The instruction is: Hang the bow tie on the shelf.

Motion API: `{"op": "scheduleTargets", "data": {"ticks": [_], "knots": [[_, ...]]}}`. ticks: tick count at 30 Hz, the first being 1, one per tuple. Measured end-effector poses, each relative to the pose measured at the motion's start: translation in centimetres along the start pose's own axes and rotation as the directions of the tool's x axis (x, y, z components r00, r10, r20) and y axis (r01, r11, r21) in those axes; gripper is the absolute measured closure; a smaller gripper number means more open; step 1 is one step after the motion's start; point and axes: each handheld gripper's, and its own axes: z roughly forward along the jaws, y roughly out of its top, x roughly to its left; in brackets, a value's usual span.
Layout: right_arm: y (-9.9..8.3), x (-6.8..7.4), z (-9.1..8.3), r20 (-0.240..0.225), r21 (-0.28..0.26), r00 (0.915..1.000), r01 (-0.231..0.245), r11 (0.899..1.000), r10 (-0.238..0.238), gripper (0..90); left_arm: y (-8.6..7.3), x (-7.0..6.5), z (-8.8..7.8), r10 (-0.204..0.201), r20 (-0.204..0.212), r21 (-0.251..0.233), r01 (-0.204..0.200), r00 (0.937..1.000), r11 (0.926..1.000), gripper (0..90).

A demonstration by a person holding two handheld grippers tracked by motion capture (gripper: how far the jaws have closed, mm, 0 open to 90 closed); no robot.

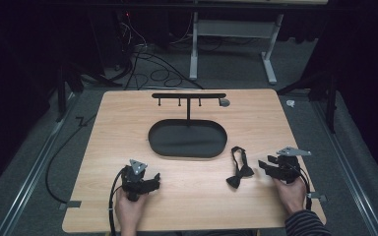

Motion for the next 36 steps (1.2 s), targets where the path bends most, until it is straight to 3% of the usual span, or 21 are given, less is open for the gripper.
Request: {"op": "scheduleTargets", "data": {"ticks": [20, 36], "knots": [[2.1, 2.2, 0.3, -0.094, -0.031, 0.9951, 0.027, 0.999, -0.03, 56.4, 0.0, 0.0, 0.0, 0.0, 0.0, 0.0, 0.0, 1.0, 1.0, 17.3], [4.5, 3.7, 1.4, -0.108, -0.025, 0.9914, 0.072, 0.997, -0.074, 57.9, 0.0, 0.0, 0.0, 0.0, 0.0, 0.0, 0.0, 1.0, 1.0, 17.3]]}}
